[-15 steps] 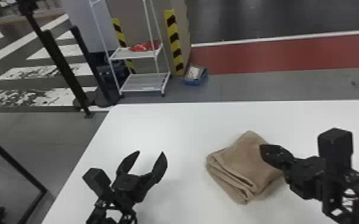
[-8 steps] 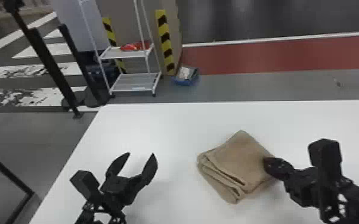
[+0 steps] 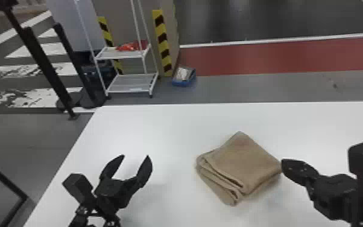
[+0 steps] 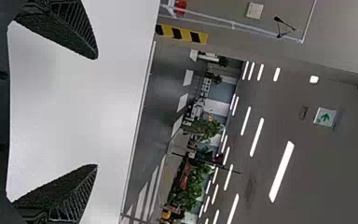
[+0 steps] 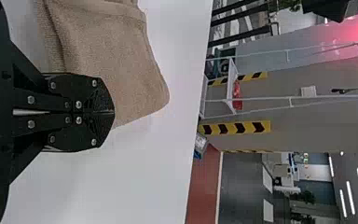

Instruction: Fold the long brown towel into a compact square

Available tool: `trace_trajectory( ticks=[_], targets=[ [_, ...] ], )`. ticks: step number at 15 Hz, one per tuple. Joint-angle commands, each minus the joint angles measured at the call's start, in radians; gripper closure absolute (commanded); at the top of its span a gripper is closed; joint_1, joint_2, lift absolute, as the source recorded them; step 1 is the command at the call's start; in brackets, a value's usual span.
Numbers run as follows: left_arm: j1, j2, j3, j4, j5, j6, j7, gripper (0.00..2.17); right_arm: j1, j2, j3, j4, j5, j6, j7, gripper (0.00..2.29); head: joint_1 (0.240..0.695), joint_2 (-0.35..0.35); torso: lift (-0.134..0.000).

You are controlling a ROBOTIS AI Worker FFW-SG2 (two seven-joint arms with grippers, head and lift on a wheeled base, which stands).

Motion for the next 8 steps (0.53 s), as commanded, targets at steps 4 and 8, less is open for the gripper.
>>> trace_trajectory(
  ticks=[4,8],
  targets=[
    [-0.003,-0.001,-0.01,0.0,0.001,0.0,0.0,0.04,-0.049,0.001,-0.02,0.023,0.049,0.193,0.012,2.11,0.695,0.176,-0.126],
    [0.004,0.001,0.009,0.0,0.008,-0.003,-0.002,0.04,-0.206,0.001,0.072,0.214,0.116,0.236,0.006,2.11,0.695,0.172,-0.126]
  ],
)
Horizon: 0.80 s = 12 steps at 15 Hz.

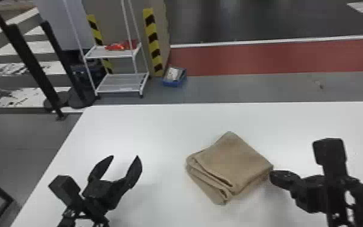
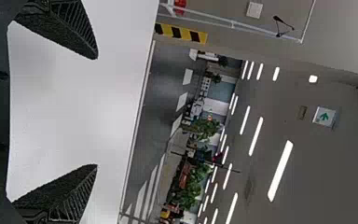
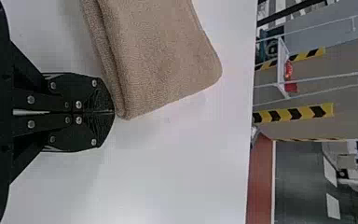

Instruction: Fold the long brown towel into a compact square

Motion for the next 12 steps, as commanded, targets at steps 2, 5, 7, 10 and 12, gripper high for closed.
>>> trace_trajectory(
  ticks=[2,5,7,10,12],
  targets=[
    [0.004,0.001,0.014,0.0,0.004,0.0,0.0,0.04,-0.13,0.001,0.08,0.16,0.02,-0.006,-0.027,2.11,0.695,0.196,-0.126],
    [0.003,0.003,0.014,0.003,0.004,0.0,0.0,0.04,-0.213,0.001,0.109,0.266,0.011,-0.064,-0.08,2.11,0.695,0.217,-0.126],
    [-0.002,0.004,0.014,0.012,0.006,0.0,-0.008,0.04,-0.258,0.001,0.129,0.332,-0.005,-0.126,-0.122,2.11,0.695,0.221,-0.126],
    [-0.022,0.01,-0.003,0.029,0.006,0.0,-0.011,0.04,-0.311,0.001,0.132,0.431,-0.014,-0.212,-0.151,2.11,0.695,0.221,-0.126],
    [-0.022,0.013,-0.004,0.031,0.006,0.0,-0.012,0.04,-0.339,0.001,0.133,0.488,-0.032,-0.267,-0.154,2.11,0.695,0.216,-0.126]
  ],
)
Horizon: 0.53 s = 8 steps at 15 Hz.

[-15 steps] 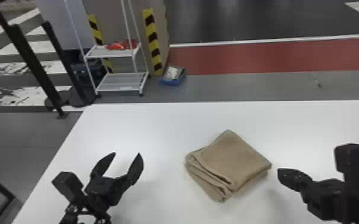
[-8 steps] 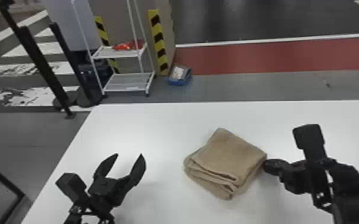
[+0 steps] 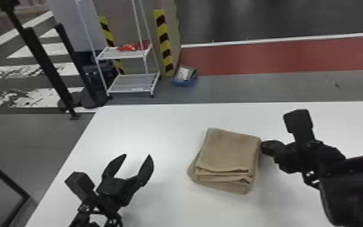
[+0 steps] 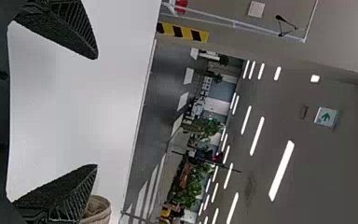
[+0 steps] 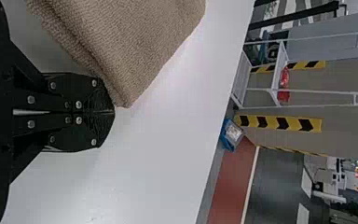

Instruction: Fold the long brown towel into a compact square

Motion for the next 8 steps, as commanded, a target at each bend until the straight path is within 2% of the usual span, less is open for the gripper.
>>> trace_trajectory(
  ticks=[1,8],
  targets=[
    [-0.003,0.004,-0.002,0.001,0.0,0.0,0.0,0.04,-0.033,0.001,0.0,0.063,-0.017,-0.068,-0.002,2.11,0.695,0.213,-0.126],
    [-0.027,0.026,-0.048,0.026,0.006,0.0,0.0,0.04,-0.063,0.001,0.018,0.152,-0.061,-0.194,-0.014,2.11,0.695,0.216,-0.126]
  ],
)
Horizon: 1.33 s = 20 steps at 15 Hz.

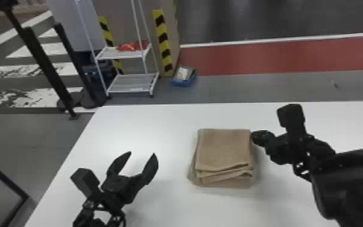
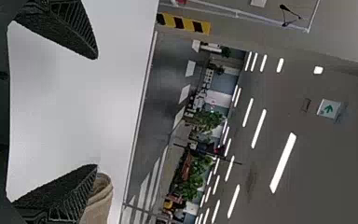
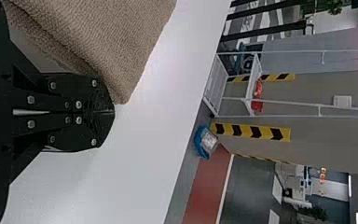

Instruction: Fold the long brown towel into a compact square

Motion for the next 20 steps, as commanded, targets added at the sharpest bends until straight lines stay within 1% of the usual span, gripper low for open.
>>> trace_trajectory(
  ticks=[1,2,3,4,6,7,8,9,10,11,12,13,14,15,16,17,18,19,20],
  targets=[
    [-0.004,0.007,-0.011,0.002,0.003,0.0,-0.001,0.04,0.0,0.001,0.005,0.015,-0.005,-0.024,-0.003,2.11,0.695,0.214,-0.126],
    [-0.004,0.013,-0.011,0.002,0.009,0.0,-0.001,0.04,0.013,0.001,0.005,0.008,0.0,-0.037,-0.008,2.11,0.695,0.213,-0.126],
    [-0.004,0.019,-0.009,0.002,0.011,0.0,-0.001,0.04,0.049,0.001,-0.012,-0.037,0.003,-0.043,-0.015,2.11,0.695,0.212,-0.126],
    [-0.004,0.027,-0.006,0.0,0.023,0.0,-0.001,0.04,0.096,0.001,-0.027,-0.124,0.012,-0.024,-0.026,2.11,0.695,0.212,-0.126],
    [0.004,0.035,0.003,-0.009,0.029,0.0,-0.001,0.04,0.256,0.001,-0.055,-0.408,0.024,0.062,-0.038,2.09,0.695,0.21,-0.126],
    [0.005,0.035,0.003,-0.017,0.029,0.003,-0.001,0.04,0.331,0.001,-0.075,-0.522,0.043,0.068,-0.052,2.0,0.695,0.207,-0.126],
    [0.007,0.033,0.0,-0.026,0.028,0.003,-0.001,0.04,0.418,0.001,-0.073,-0.638,0.06,0.059,-0.104,1.7,0.695,0.205,-0.126],
    [0.007,0.033,-0.008,-0.033,0.028,0.003,-0.001,0.04,0.51,0.001,-0.073,-0.726,0.063,0.04,-0.149,0.99,0.695,0.199,-0.126],
    [0.007,0.032,-0.012,-0.041,0.025,0.006,-0.001,0.04,0.59,0.001,-0.073,-0.776,0.063,-0.018,-0.193,0.32,0.695,0.178,-0.126],
    [0.008,0.028,-0.014,-0.049,0.022,0.009,-0.001,0.04,0.673,0.001,-0.078,-0.81,0.064,-0.113,-0.247,0.01,0.695,0.167,-0.126],
    [0.015,0.027,-0.014,-0.058,0.022,0.012,-0.001,0.04,0.736,0.001,-0.08,-0.821,0.066,-0.205,-0.304,0.0,0.695,0.158,-0.126],
    [0.033,0.024,-0.008,-0.075,0.019,0.015,0.001,0.04,0.783,0.001,-0.076,-0.819,0.067,-0.31,-0.345,0.01,0.695,0.15,-0.126],
    [0.064,0.019,0.0,-0.107,0.019,0.015,0.004,0.04,0.845,0.001,-0.075,-0.818,0.066,-0.451,-0.387,0.02,0.695,0.143,-0.126],
    [0.102,0.007,0.006,-0.142,0.016,0.012,0.008,0.04,0.891,0.001,-0.076,-0.807,0.066,-0.58,-0.423,0.03,0.695,0.139,-0.126],
    [0.145,-0.008,0.027,-0.178,0.012,0.0,0.013,0.04,0.897,0.001,-0.076,-0.787,0.066,-0.623,-0.44,0.04,0.695,0.14,-0.126],
    [0.209,-0.034,0.057,-0.227,0.008,-0.034,0.022,0.04,0.895,0.001,-0.072,-0.77,0.06,-0.619,-0.451,0.04,0.695,0.144,-0.126],
    [0.278,-0.056,0.066,-0.277,-0.03,-0.114,0.051,0.04,0.895,0.001,-0.064,-0.761,0.049,-0.616,-0.457,0.04,0.695,0.161,-0.126],
    [0.314,-0.071,0.067,-0.305,-0.069,-0.156,0.071,0.04,0.895,0.001,-0.063,-0.758,0.047,-0.604,-0.457,0.04,0.695,0.174,-0.126],
    [0.324,-0.091,0.075,-0.317,-0.073,-0.156,0.07,0.04,0.895,0.001,-0.063,-0.759,0.047,-0.592,-0.457,0.04,0.695,0.192,-0.126]
  ],
)
